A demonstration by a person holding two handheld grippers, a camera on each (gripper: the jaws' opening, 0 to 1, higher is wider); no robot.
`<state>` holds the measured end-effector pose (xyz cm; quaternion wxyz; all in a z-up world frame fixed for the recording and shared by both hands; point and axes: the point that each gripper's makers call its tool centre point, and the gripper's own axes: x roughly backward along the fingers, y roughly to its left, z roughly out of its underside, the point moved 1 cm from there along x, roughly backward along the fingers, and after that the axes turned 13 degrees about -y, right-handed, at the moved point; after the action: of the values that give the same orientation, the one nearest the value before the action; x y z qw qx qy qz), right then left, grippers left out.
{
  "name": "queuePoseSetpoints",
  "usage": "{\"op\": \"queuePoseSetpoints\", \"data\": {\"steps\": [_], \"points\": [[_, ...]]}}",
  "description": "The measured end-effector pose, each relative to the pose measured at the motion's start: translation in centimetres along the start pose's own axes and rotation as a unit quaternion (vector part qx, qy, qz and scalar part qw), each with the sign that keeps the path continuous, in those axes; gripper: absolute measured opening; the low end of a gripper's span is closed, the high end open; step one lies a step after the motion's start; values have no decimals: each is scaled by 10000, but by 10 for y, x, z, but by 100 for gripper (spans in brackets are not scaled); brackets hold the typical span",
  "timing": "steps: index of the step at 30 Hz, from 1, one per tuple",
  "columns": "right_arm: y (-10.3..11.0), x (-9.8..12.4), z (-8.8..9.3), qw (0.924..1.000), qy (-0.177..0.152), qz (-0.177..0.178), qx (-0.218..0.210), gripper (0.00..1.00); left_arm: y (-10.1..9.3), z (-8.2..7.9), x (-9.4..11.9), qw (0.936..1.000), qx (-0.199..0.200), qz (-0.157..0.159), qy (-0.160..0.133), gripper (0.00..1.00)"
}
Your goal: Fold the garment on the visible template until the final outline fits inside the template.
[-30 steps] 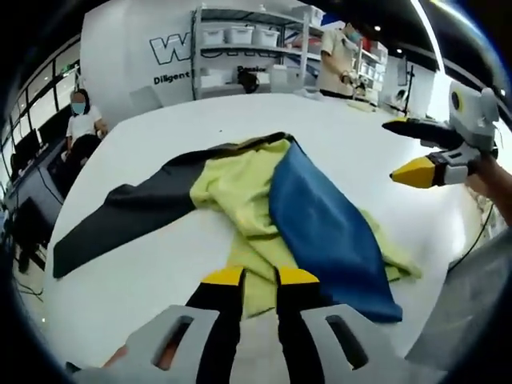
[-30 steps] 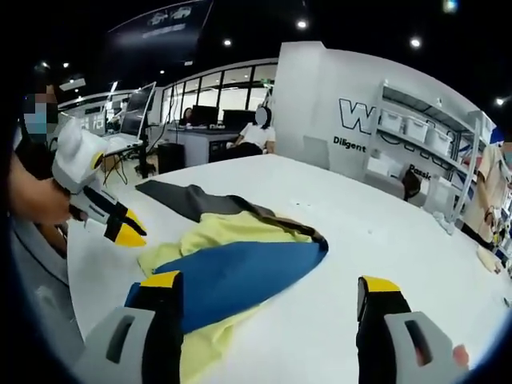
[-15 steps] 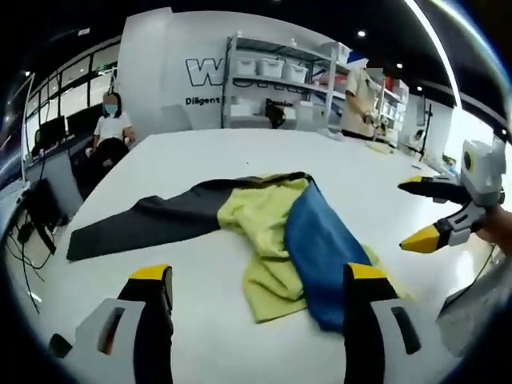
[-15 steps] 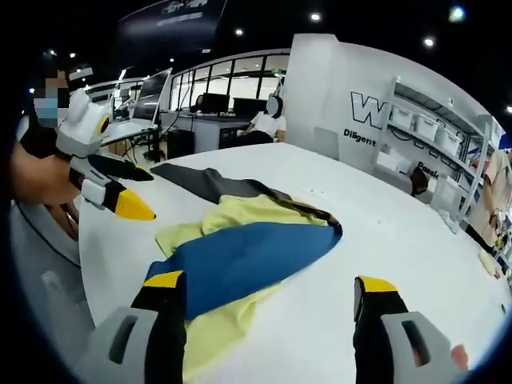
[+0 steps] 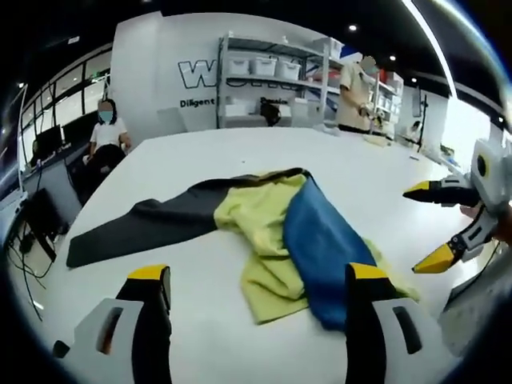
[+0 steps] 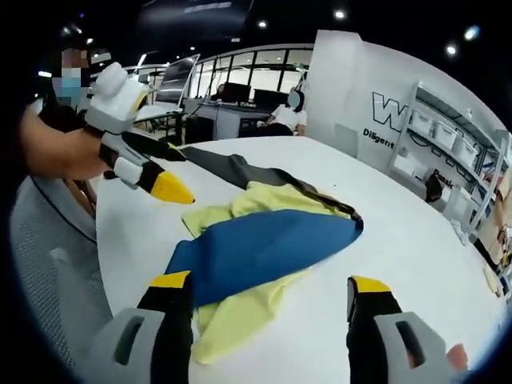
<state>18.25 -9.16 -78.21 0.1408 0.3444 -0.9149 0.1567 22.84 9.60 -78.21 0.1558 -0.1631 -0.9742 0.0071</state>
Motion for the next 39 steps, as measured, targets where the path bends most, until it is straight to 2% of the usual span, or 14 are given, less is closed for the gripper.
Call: {"op": "queuePoseSetpoints", "data": {"steps": [5,9,11,13,14,19,21,23,26,28,32,35,39], "points": [[22,1,-2,9994,37,-320,113,73,4,0,0,10000,15,-56,-2,84],[55,2,3,9960,255,-811,286,68,6,0,-1,10000,22,-81,-12,84],[66,3,8,9942,460,-934,272,60,6,0,-1,10000,28,-93,-12,84],[79,3,10,9902,583,-1164,499,48,6,0,-1,10000,29,-91,-15,84],[82,2,9,9896,521,-1194,609,43,6,0,-1,10000,30,-90,-17,84],[96,2,13,9854,741,-1427,555,24,9,-3,-1,9999,68,-115,-68,83],[99,2,16,9836,846,-1499,532,11,10,-4,0,9998,85,-128,-89,83],[101,1,19,9818,930,-1535,615,11,11,-5,-1,9998,104,-129,-111,82],[111,-1,26,9777,1085,-1735,475,11,10,-6,-1,9998,120,-104,-132,82],[113,-3,30,9754,1197,-1761,573,3,10,-6,-1,9998,125,-84,-111,81],[117,-10,32,9738,1258,-1805,571,11,10,-7,-1,9998,160,-64,-133,79],[117,-14,37,9719,1373,-1786,686,9,11,-8,-1,9997,180,-61,-147,78],[118,-16,41,9712,1418,-1777,715,10,10,-7,-1,9997,212,-27,-109,77]]}}
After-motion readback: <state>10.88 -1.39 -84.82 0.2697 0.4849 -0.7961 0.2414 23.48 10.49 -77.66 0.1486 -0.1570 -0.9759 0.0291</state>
